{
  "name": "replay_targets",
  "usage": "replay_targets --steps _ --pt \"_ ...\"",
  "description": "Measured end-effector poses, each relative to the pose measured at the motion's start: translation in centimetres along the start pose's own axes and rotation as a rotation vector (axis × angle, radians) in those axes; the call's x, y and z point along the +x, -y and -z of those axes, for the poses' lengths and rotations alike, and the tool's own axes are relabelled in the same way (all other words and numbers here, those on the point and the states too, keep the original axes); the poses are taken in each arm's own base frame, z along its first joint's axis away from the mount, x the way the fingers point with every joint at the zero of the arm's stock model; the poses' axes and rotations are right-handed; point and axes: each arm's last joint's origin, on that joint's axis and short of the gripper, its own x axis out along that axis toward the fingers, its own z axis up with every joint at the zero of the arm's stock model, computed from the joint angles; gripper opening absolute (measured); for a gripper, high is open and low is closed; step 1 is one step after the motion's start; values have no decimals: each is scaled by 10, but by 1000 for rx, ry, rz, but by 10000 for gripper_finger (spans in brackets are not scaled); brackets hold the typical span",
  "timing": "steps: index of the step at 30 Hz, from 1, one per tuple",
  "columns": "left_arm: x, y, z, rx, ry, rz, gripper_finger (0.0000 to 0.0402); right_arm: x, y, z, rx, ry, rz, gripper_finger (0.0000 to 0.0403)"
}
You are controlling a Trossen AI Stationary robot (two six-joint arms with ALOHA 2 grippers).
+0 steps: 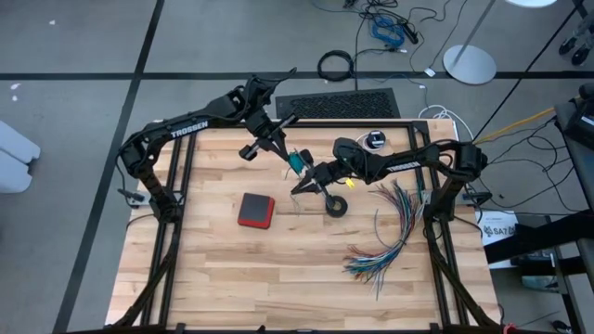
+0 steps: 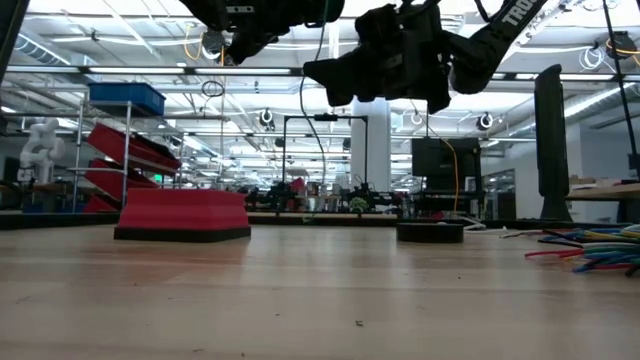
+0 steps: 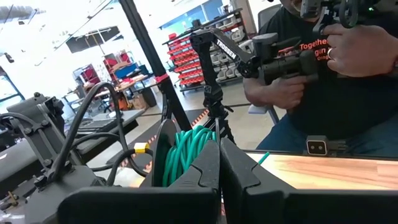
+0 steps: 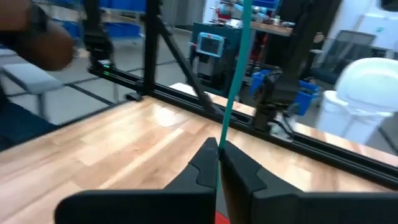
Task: Coiling cords
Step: Coil the green wire cable on the spool
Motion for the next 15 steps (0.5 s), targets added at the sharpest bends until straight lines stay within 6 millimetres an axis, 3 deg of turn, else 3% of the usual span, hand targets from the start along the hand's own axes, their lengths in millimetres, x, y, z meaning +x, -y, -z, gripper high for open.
replay_targets --steps 6,15 --pt "4 0 0 2 7 12 0 -5 7 2 -16 -13 50 1" --pt "26 4 2 -39 32 68 0 -27 38 -12 -8 5 144 0"
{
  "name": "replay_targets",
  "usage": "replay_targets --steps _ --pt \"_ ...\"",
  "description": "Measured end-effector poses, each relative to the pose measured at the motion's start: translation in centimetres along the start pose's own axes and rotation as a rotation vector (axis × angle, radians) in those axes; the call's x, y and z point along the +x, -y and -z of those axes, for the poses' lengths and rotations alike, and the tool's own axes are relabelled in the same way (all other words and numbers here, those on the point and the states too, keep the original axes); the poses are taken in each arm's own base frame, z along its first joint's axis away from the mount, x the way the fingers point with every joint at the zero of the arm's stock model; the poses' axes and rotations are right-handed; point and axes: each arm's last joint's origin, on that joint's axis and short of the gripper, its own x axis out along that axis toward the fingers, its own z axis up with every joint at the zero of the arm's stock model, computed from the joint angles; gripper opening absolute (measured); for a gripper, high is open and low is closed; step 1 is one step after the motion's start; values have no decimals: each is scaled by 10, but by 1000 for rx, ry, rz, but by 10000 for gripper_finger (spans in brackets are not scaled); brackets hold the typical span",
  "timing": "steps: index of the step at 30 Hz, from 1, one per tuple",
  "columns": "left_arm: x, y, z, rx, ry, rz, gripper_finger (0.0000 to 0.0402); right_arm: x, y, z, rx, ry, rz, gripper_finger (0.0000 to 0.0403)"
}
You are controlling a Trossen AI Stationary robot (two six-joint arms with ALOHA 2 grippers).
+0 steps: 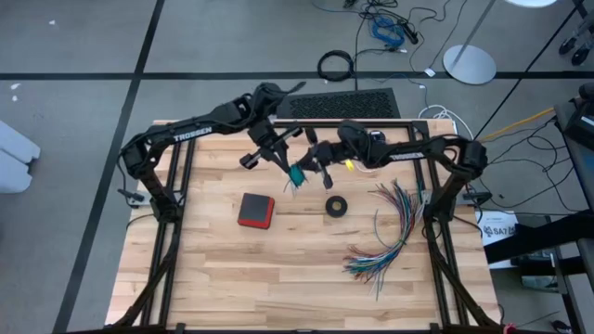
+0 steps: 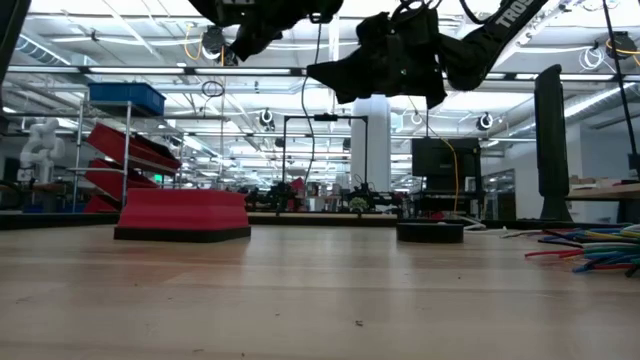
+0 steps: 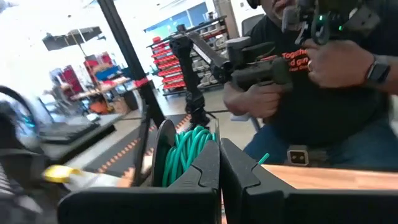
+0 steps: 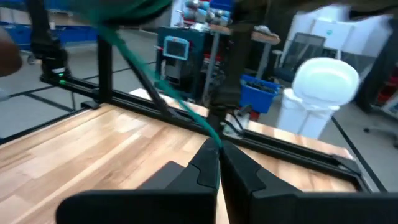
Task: Coiling cords
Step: Coil the green wire cable on the spool
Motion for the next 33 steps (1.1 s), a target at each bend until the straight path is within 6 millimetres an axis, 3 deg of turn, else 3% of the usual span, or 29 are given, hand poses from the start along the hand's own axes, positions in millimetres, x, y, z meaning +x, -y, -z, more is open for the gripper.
replay_targets --steps 8,19,33 --pt "0 5 31 -191 -8 -6 0 -6 16 -12 66 -112 135 0" --pt "-15 9 81 -429 -34 -52 0 -14 15 -9 169 -289 331 0" --pt "-30 17 102 -598 -111 -118 0 -6 3 -10 100 -407 489 0"
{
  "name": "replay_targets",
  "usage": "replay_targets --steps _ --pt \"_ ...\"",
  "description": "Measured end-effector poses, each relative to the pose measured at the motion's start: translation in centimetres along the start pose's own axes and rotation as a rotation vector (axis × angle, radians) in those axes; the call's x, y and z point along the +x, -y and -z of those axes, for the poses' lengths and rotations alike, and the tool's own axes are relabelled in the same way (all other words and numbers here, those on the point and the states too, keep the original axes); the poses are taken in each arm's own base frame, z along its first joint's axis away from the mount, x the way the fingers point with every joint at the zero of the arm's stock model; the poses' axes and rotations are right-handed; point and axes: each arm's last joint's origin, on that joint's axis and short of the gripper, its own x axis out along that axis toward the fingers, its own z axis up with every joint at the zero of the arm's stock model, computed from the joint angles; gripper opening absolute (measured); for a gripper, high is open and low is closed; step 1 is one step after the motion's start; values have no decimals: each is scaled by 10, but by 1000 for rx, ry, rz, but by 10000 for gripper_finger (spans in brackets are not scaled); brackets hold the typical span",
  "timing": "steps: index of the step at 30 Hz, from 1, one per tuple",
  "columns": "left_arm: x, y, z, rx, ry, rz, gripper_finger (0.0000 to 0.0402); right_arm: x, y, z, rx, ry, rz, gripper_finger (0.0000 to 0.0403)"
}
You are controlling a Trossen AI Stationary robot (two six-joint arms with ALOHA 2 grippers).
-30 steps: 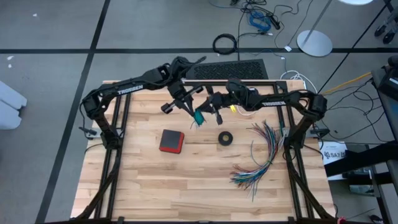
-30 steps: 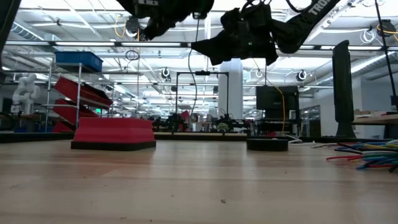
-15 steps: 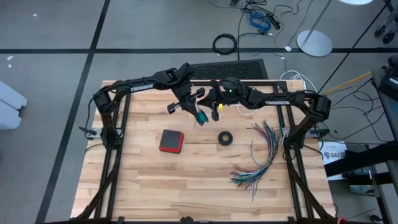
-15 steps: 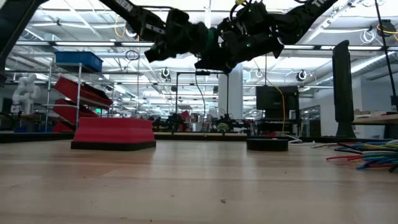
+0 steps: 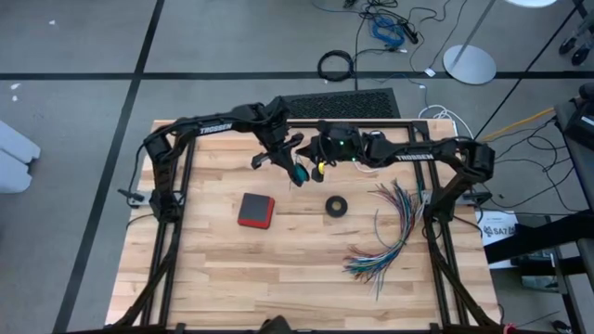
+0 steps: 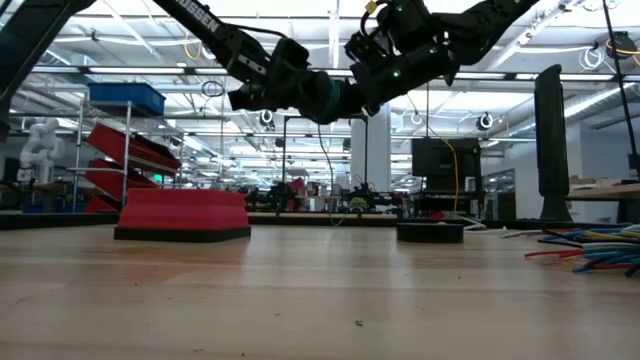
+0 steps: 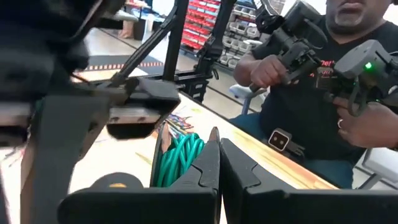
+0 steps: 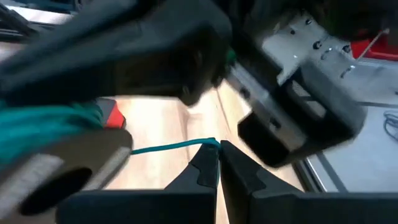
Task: Coiling cords
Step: Coil the green wire cable on the spool
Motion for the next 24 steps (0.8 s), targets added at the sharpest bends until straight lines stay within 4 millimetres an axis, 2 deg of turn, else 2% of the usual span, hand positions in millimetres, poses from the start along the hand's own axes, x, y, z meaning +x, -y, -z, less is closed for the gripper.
replay_targets --steps 9,14,18,24 --pt "2 -5 14 -67 -36 -16 0 0 -13 -3 -121 -35 89 0" --pt "1 -11 19 -84 -68 -47 0 -10 -20 -13 -203 -40 136 0" --pt "-2 -14 18 -91 -82 -77 0 -17 -24 -18 -233 -50 147 0" --pt "-13 -25 14 -86 -115 -187 0 -19 -27 -14 -275 -122 192 0"
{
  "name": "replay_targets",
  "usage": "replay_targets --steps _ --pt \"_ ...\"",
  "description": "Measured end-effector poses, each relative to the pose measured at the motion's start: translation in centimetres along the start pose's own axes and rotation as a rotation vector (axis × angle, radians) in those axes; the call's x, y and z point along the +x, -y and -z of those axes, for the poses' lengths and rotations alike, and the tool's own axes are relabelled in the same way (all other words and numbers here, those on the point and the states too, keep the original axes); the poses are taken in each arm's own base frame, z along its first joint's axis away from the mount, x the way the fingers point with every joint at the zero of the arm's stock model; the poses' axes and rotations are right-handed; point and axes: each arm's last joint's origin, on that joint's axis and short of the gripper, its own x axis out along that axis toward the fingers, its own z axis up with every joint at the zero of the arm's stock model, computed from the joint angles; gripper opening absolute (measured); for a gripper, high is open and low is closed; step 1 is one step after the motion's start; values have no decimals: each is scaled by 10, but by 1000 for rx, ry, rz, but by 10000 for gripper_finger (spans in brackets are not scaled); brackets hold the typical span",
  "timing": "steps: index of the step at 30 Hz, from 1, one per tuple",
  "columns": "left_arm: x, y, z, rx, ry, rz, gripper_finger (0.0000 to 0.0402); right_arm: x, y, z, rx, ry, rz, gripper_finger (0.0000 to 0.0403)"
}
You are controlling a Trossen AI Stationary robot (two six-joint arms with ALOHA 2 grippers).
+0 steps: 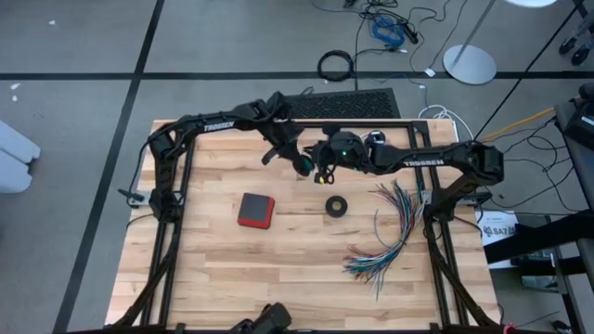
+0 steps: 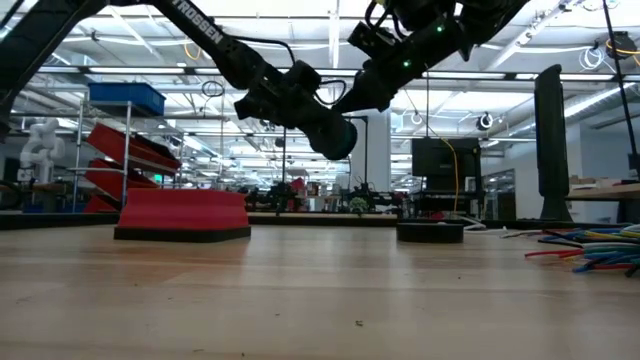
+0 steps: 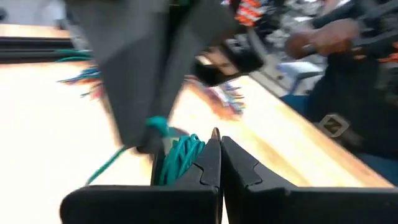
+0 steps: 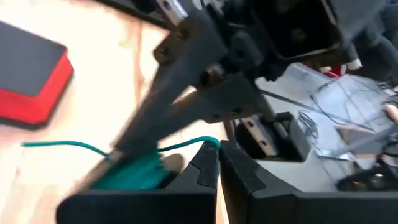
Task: Coiling cords
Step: Coil the green wire cable on the spool
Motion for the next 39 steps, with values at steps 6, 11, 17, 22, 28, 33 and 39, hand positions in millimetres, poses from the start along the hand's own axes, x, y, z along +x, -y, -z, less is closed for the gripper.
replay_targets --steps 6,11,17,22,28,33,39 --pt "-11 -8 -1 -3 -10 -89 0 -2 -5 1 -72 -98 62 0" --pt "-16 -12 -1 14 -23 -134 0 -3 -4 3 -85 -160 78 0" --pt "-17 -13 -5 72 -36 -175 0 -4 -6 7 -57 -195 63 0" --pt "-20 -11 -12 123 -44 -207 0 -4 -6 8 -30 -210 61 0" --pt "-26 0 -30 250 -54 -255 0 -10 -3 7 -6 -227 94 0" --pt "-33 13 -52 376 -40 -289 0 -24 5 -2 24 -183 110 0" --pt "-36 27 -69 505 0 -264 0 -41 12 -12 86 -80 -14 19"
